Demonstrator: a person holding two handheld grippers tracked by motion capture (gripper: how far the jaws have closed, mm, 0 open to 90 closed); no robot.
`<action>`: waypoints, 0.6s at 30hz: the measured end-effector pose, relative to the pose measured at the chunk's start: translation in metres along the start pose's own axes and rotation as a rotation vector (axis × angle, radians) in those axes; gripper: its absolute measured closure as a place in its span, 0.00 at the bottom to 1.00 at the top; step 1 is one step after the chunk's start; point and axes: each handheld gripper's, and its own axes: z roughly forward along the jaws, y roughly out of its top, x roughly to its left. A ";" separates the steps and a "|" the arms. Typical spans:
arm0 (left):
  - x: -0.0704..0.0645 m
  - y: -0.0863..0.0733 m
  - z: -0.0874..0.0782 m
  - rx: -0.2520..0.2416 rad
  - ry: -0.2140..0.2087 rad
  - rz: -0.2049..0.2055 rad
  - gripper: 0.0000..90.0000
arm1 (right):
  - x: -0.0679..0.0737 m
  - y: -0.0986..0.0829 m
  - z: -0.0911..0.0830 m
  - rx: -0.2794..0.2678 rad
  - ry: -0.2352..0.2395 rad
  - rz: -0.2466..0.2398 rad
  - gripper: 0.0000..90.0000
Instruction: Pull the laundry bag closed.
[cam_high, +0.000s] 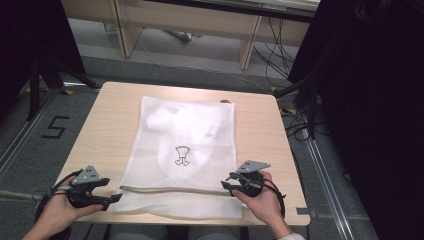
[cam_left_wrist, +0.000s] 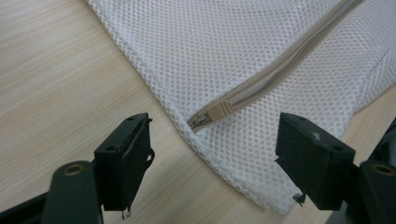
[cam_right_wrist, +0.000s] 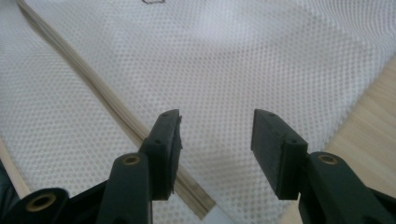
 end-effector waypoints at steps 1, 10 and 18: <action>0.000 0.000 0.000 0.000 0.000 0.000 0.29 | 0.000 0.000 0.000 0.000 0.000 0.000 0.60; 0.001 -0.004 -0.002 -0.010 0.004 -0.015 0.29 | 0.021 0.018 0.015 0.015 0.066 -0.086 0.64; -0.001 -0.005 0.000 -0.007 -0.003 -0.043 0.29 | 0.038 0.033 0.026 0.027 0.109 -0.141 0.65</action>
